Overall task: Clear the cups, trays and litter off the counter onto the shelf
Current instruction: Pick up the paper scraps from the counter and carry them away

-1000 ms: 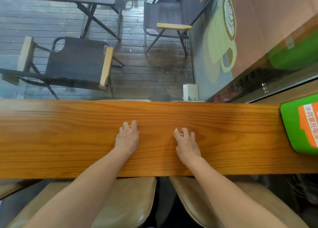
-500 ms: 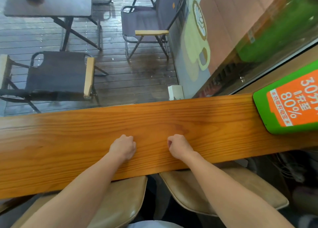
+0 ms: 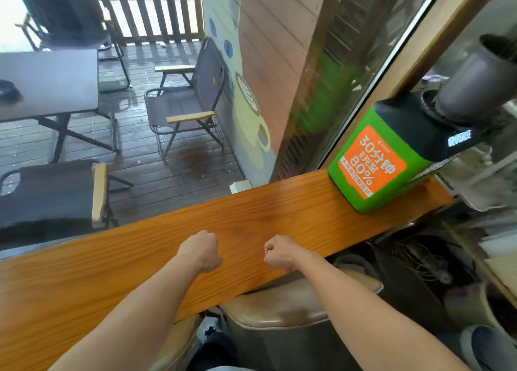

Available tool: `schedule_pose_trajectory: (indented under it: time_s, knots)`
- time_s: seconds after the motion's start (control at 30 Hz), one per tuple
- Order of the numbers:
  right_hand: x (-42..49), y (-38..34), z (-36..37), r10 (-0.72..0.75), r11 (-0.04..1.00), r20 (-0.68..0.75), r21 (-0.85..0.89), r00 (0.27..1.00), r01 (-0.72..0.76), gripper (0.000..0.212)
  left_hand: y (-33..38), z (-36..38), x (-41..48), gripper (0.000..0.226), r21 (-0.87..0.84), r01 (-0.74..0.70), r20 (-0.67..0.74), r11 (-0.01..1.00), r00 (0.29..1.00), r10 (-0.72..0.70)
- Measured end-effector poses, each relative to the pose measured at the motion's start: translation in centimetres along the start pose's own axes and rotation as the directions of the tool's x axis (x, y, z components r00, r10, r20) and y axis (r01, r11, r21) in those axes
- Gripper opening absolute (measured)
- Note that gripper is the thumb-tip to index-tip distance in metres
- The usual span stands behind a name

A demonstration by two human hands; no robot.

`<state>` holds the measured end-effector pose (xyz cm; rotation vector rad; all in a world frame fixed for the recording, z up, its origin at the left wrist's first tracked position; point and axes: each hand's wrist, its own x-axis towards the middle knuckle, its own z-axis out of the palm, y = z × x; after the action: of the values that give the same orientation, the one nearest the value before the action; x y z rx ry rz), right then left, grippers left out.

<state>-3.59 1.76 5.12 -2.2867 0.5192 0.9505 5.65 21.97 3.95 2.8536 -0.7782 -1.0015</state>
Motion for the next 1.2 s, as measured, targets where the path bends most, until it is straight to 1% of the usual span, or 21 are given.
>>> schedule_pose_trajectory:
  time_s: [0.17,0.23,0.3,0.37,0.4,0.43,0.5,0.57,0.67,0.83,0.97,1.03,1.1,1.2]
  knots:
    - [-5.8,3.5,-3.3,-0.039,0.998,-0.101,-0.043,0.994,0.035,0.009,8.6,-2.7,-1.7,0.015,0.132,-0.142,-0.075,0.981,0.985,0.153]
    - [-8.3,5.7,-4.5,-0.038,0.998,-0.189,-0.055,0.981,0.028,0.009,12.6,-3.3,-2.2,0.015,0.191,-0.208,-0.109,0.959,0.967,0.231]
    - [-11.2,8.6,-5.2,-0.016,0.999,-0.293,-0.052,0.956,0.000,0.010,17.1,-3.6,-3.0,0.014,0.247,-0.286,-0.142,0.926,0.934,0.326]
    - [-13.8,11.5,-5.6,0.025,0.998,-0.375,-0.042,0.927,-0.044,0.005,21.2,-3.5,-3.7,0.013,0.293,-0.356,-0.168,0.888,0.895,0.414]
    - [-15.3,13.3,-5.6,0.055,0.997,-0.411,-0.022,0.910,-0.070,0.007,23.5,-3.3,-4.2,0.015,0.323,-0.391,-0.172,0.862,0.871,0.460]
    - [-16.6,14.7,-5.6,0.077,0.996,-0.436,-0.002,0.896,-0.087,0.011,25.2,-3.1,-4.7,0.019,0.346,-0.419,-0.171,0.840,0.852,0.495]
    - [-19.5,18.1,-5.1,0.139,0.990,-0.481,0.038,0.865,-0.138,0.012,29.1,-2.1,-6.0,0.032,0.385,-0.477,-0.157,0.790,0.810,0.565]
    - [-22.4,21.7,-4.0,0.218,0.975,-0.508,0.076,0.833,-0.209,0.009,33.0,-0.6,-7.7,0.039,0.413,-0.531,-0.140,0.740,0.766,0.628]
    - [-27.0,26.5,-1.7,0.329,0.944,-0.549,0.160,0.769,-0.289,0.008,38.5,2.0,-10.2,0.030,0.438,-0.598,-0.096,0.672,0.712,0.696]
    - [-33.6,32.2,2.1,0.445,0.895,-0.581,0.287,0.682,-0.340,0.017,46.1,5.9,-14.5,0.023,0.444,-0.705,-0.013,0.553,0.612,0.791]
    - [-36.7,35.4,4.0,0.525,0.850,-0.574,0.390,0.629,-0.354,0.027,50.6,7.9,-17.2,0.017,0.421,-0.770,0.039,0.480,0.544,0.838]
    - [-37.6,36.7,4.3,0.547,0.835,-0.587,0.434,0.597,-0.338,0.025,52.2,8.6,-17.8,0.017,0.414,-0.792,0.047,0.449,0.511,0.858]
    - [-37.9,37.8,4.1,0.561,0.824,-0.591,0.462,0.579,-0.328,0.022,53.5,8.9,-17.9,0.019,0.406,-0.804,0.057,0.434,0.496,0.866]
    - [-37.4,39.1,3.7,0.577,0.809,-0.580,0.505,0.575,-0.301,0.026,55.1,9.1,-16.8,0.024,0.400,-0.811,0.082,0.426,0.494,0.865]
